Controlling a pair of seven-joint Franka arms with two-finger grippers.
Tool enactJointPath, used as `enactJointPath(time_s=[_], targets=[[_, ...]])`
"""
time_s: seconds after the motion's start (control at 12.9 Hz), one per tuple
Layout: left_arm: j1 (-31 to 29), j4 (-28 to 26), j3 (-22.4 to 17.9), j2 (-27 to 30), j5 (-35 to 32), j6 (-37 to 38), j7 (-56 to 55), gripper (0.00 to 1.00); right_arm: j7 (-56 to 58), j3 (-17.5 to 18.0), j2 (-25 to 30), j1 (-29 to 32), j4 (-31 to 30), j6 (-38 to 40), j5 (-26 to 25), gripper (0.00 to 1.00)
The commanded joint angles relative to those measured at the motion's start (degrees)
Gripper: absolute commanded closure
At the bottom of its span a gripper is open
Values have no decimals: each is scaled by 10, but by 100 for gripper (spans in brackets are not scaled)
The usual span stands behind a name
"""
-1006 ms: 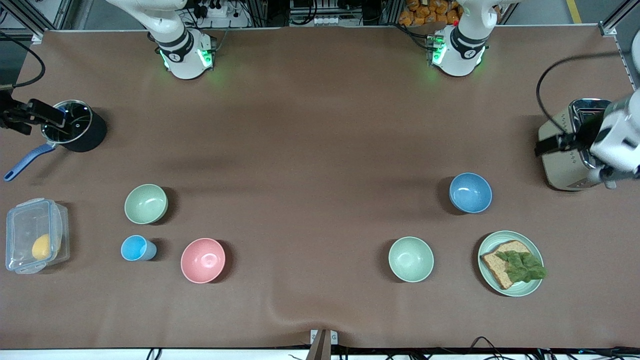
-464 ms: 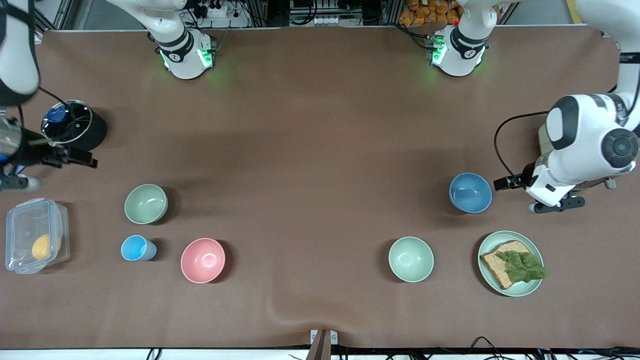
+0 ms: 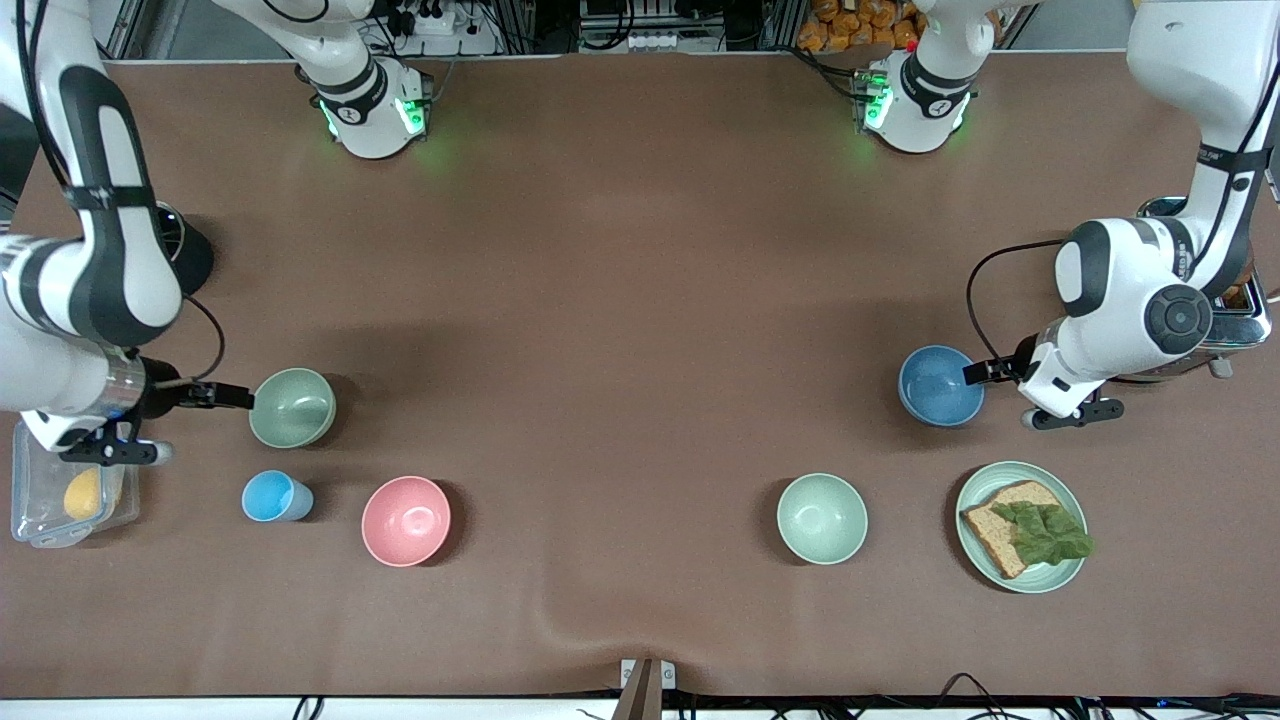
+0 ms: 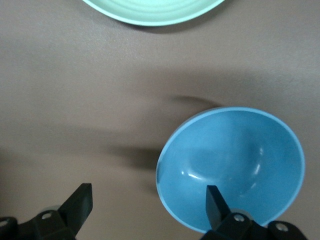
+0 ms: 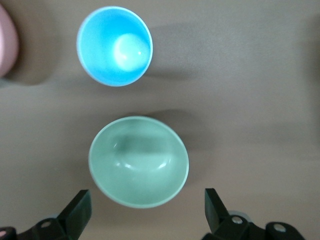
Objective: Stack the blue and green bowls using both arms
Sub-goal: 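Grip the green bowl with the right gripper while the left grips the blue bowl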
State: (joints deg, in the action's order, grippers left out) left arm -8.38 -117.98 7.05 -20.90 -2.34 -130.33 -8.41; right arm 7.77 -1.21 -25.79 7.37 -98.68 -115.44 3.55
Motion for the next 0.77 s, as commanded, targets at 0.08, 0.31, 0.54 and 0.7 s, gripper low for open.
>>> enactJointPath(time_s=[0.08,0.31,0.54,0.7], targets=[[-3,2,2,-17,-11,-12,9,2,25,11,-72,26,13,-44,-1,0],[1,4,2,-27,-11,-18,4,28,61,12,-99,37,14,-50,3,0],[1,5,2,-33,-11,-23,4,59,62,12,-116,35,13,-55,4,0],[1,6,2,-38,-11,-24,3,77,62,13,-117,34,12,-58,5,40]])
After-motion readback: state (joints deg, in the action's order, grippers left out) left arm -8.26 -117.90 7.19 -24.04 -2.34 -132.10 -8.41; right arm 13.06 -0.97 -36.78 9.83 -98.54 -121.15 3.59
